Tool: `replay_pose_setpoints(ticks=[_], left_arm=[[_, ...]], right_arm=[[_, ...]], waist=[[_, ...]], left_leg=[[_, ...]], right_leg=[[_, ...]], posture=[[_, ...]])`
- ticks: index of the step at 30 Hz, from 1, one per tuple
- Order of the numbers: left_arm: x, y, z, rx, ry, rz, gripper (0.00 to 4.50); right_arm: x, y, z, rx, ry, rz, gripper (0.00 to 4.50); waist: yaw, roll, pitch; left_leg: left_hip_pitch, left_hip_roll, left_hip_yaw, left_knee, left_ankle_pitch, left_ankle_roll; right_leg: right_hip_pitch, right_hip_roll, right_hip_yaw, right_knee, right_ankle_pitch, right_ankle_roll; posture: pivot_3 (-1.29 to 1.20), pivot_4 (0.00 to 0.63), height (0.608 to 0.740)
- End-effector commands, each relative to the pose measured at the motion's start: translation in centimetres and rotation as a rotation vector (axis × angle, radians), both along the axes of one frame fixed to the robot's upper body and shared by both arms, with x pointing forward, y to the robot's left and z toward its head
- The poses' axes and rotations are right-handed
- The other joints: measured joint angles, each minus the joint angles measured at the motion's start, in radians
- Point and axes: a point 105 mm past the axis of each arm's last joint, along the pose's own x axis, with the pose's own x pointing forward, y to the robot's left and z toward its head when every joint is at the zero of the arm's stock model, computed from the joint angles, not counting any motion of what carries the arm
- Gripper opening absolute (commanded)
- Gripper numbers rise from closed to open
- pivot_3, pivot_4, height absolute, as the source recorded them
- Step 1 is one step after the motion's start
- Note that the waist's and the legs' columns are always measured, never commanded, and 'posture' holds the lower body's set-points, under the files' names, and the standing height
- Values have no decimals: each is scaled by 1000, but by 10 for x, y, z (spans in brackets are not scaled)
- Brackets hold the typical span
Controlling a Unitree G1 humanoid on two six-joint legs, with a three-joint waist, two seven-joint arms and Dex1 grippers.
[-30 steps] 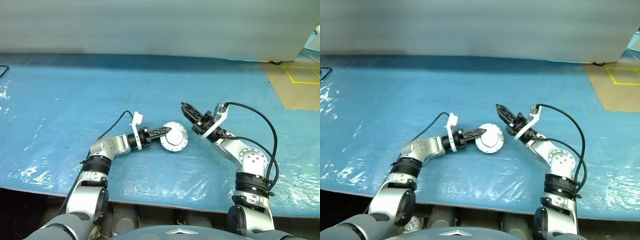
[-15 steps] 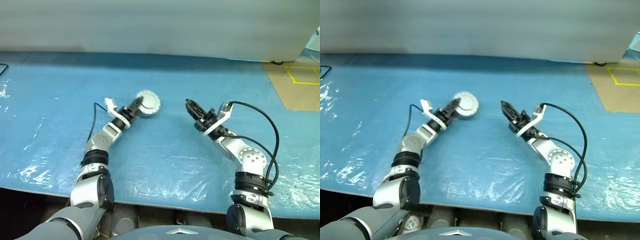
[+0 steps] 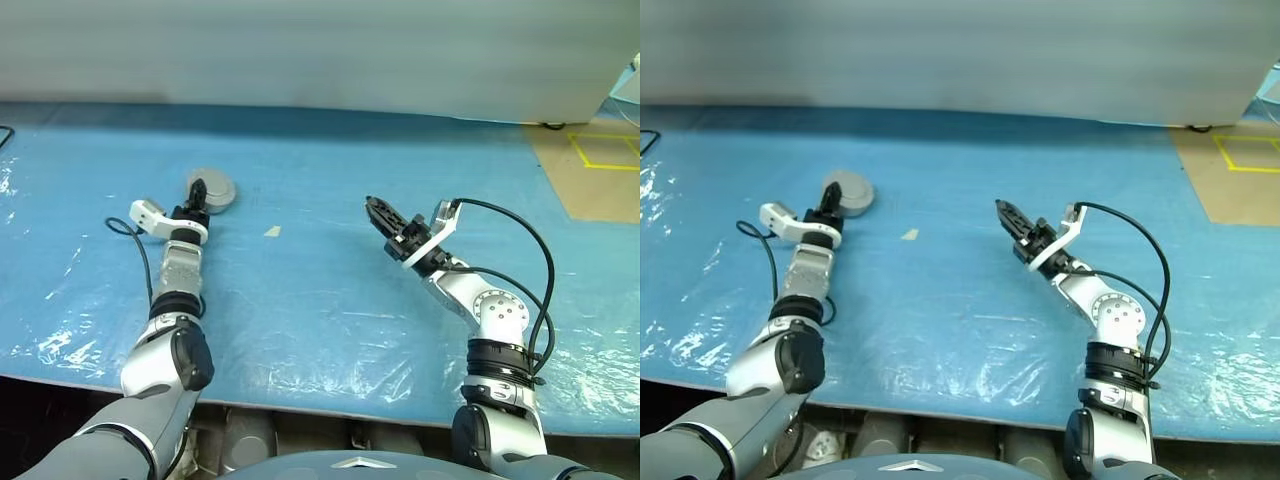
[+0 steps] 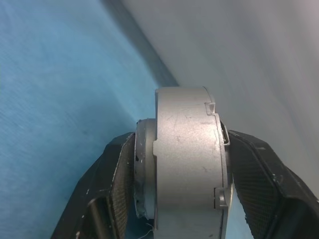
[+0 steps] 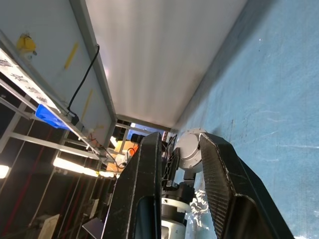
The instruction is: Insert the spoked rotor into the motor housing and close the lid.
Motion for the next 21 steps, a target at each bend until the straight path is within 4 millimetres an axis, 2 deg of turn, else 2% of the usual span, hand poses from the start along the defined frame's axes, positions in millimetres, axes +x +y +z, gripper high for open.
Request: replay_pose_setpoints(ticks=[1, 5, 8, 11, 14, 17, 21], left_arm=[[-6, 21, -4, 44, 34, 84, 2763], [-7, 23, -13, 76, 88, 99, 2763], [-10, 29, -17, 73, 114, 141, 3500], [-13, 38, -20, 100, 154, 200, 4461], [-18, 51, -19, 202, 207, 294, 4461], [-18, 52, -2, 344, 155, 327, 4461], [-14, 33, 32, 493, -24, 275, 4461]], right_arm=[[0, -1, 8, -1, -37, 5, 1198], [1, 0, 7, -18, -38, 8, 1198], [1, 0, 5, -36, -36, 8, 1198], [0, 0, 3, -43, -35, 7, 1198], [0, 0, 0, -79, -39, 5, 1198], [2, 4, -8, -306, -112, -37, 1198], [1, 13, -5, -502, -257, -61, 1198]], waist=[[-2, 0, 0], [-6, 0, 0], [-15, 0, 0], [-17, 1, 0], [-26, 1, 0], [-26, 0, 0], [-15, -2, 1]], left_leg=[[1, 0, 0, 0, 0, 0], [3, 0, 1, 0, 0, 0], [4, 0, 1, 0, 0, 0], [4, 0, 1, 0, 0, 0], [4, 0, 1, 0, 0, 0], [3, 0, 1, 0, 0, -1], [1, 0, 0, 0, 0, -1]], right_leg=[[1, 0, 0, 0, 0, 0], [2, 0, 1, 0, 0, 0], [3, 0, 2, 0, 0, 0], [4, 0, 2, 0, 0, 0], [4, 0, 2, 0, 0, 0], [4, 0, 2, 0, 0, 1], [2, 0, 1, -1, 1, 3]], posture=[[0, 150, 740], [0, 150, 740], [0, 150, 740], [0, 150, 740], [0, 150, 740], [0, 150, 740], [0, 150, 740]])
